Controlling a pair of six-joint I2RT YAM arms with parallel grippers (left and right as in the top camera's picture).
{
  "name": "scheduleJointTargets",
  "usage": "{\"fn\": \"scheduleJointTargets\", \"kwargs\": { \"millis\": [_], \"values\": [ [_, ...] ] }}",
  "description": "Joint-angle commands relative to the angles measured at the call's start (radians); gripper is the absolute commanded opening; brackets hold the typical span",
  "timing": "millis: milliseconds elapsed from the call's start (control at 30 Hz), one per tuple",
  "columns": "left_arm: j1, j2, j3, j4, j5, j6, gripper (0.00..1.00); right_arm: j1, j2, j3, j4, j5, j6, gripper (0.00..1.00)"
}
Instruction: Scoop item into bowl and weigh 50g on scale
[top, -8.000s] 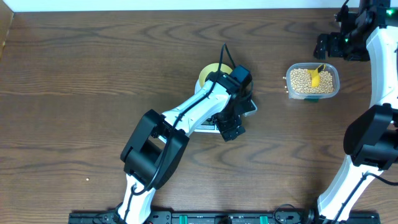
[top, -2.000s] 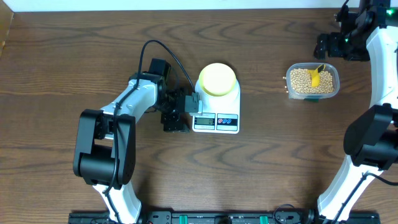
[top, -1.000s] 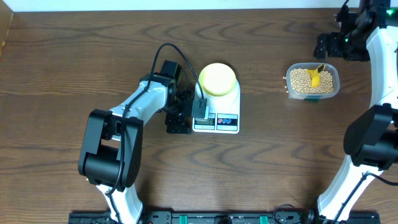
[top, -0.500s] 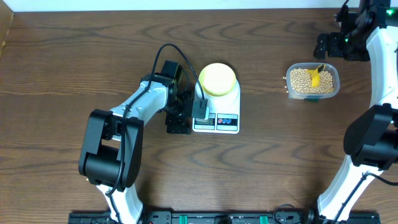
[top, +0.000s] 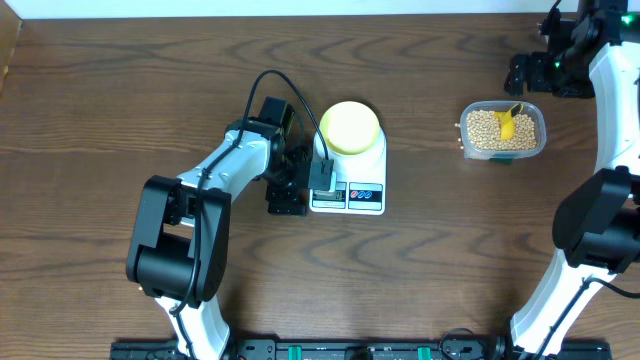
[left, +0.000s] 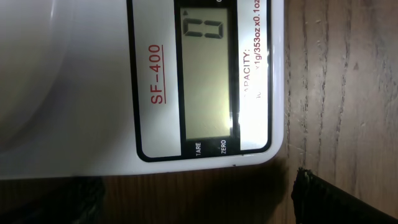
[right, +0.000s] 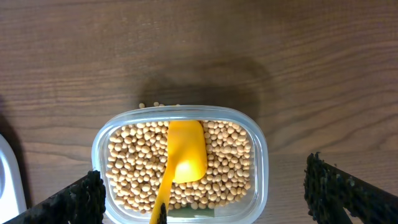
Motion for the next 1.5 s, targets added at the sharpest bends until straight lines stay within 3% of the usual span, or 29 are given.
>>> {"fn": "scheduleJointTargets", "kwargs": {
  "millis": [0, 1200, 1467],
  "values": [
    [-0.010, 0.011, -0.011, -0.006, 0.020, 0.014, 0.98, 0.001, 0.003, 0.014, 0.000, 0.001, 0.000, 0.99],
    [-0.010, 0.011, -0.011, -0.006, 0.020, 0.014, 0.98, 0.001, 0.003, 0.014, 0.000, -0.009, 0.001, 0.99],
    [-0.010, 0.011, -0.011, -0.006, 0.020, 0.014, 0.98, -0.002, 0.003, 0.014, -0.070, 0.004, -0.007, 0.99]
  ]
}}
